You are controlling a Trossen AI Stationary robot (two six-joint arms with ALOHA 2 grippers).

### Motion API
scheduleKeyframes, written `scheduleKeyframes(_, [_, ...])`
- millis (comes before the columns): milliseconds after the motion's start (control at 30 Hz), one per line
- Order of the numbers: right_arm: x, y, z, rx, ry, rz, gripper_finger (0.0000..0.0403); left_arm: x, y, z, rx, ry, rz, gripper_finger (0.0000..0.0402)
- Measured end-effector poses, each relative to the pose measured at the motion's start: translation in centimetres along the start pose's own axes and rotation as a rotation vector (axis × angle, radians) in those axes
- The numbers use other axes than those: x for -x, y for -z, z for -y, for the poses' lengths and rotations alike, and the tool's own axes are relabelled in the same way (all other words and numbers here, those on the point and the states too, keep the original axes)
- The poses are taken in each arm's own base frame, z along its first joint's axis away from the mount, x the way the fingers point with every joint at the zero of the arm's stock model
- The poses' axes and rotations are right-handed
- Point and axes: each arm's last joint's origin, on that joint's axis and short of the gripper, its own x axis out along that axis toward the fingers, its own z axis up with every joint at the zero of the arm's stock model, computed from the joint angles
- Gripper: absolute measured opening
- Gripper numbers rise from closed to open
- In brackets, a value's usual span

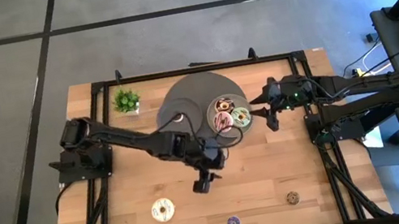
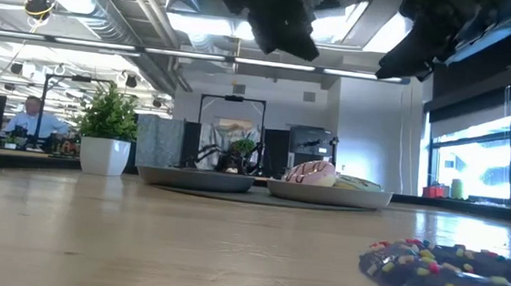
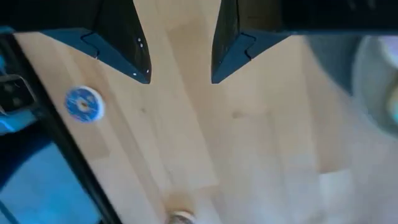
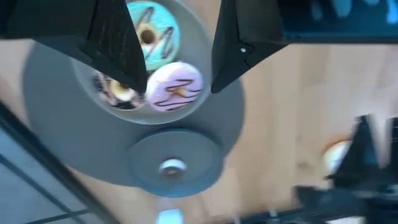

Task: Pick & Place donuts
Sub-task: Put the small blue donut on the dark gray plate

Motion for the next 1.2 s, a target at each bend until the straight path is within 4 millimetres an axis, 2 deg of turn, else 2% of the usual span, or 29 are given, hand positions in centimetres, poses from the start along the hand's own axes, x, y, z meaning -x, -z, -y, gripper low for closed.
scheduleKeyframes(233, [0.0, 0.1, 0.1, -0.028, 0.03, -0.003, 0.0179, -1.9, 0.0, 2.6, -0.094, 0.066, 0.031, 0.016])
scheduleKeyframes(433, [-0.4, 0.2, 0.2, -0.093, 0.064, -0.021, 0.0179, -4.8, 0.2, 3.6, -0.061, 0.081, 0.081, 0.0164])
scheduleKeyframes(900, [-3.8, 1.4, 0.1, -0.127, 0.11, -0.175, 0.0179, -10.4, 2.5, 7.6, -0.083, 0.096, 0.08, 0.0164])
scheduleKeyframes(1200, [-4.7, 1.7, 0.2, -0.091, 0.119, -0.204, 0.0179, -12.2, 3.4, 9.7, -0.051, 0.139, 0.116, 0.0159])
